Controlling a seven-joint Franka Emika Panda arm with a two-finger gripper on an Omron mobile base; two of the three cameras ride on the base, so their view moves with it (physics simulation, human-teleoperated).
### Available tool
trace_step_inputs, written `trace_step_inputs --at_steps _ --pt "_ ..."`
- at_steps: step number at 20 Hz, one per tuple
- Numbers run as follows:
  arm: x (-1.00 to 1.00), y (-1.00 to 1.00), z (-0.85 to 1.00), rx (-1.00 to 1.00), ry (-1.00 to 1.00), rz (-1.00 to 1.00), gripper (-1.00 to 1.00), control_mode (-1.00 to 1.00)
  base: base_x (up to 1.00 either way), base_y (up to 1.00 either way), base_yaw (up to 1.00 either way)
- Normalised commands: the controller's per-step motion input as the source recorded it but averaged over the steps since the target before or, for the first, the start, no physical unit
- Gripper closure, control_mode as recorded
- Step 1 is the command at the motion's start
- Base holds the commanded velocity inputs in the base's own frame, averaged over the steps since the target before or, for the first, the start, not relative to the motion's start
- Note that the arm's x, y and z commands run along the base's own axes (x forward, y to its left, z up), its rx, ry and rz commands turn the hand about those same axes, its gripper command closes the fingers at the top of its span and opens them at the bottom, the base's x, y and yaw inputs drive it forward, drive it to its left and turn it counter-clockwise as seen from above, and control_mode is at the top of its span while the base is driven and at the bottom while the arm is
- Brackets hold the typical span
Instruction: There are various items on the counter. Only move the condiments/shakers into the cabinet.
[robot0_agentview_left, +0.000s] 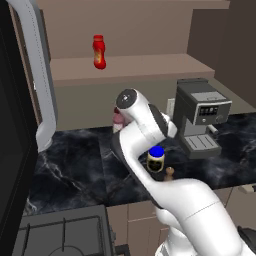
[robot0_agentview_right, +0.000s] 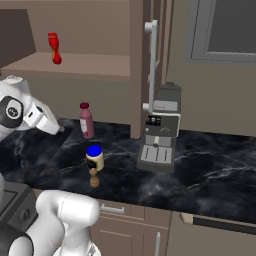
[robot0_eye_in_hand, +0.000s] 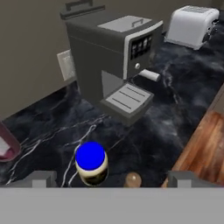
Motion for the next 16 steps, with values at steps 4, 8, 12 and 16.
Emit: trace_step_inputs --at_steps 4,8,12,16 --pt "0.00 0.00 -0.49 0.03 -0.20 -0.01 -1.00 -1.00 0.00 0.00 0.00" --pt "0.00 0.00 -0.46 0.00 -0.22 -0.03 -1.00 -1.00 0.00 0.00 0.00" --pt "0.00 0.01 -0.38 0.00 -0.08 -0.09 -1.00 -1.00 0.00 0.00 0.00" --pt "0.02 0.01 -0.26 0.00 0.00 -0.20 -1.00 -1.00 0.00 0.00 0.00"
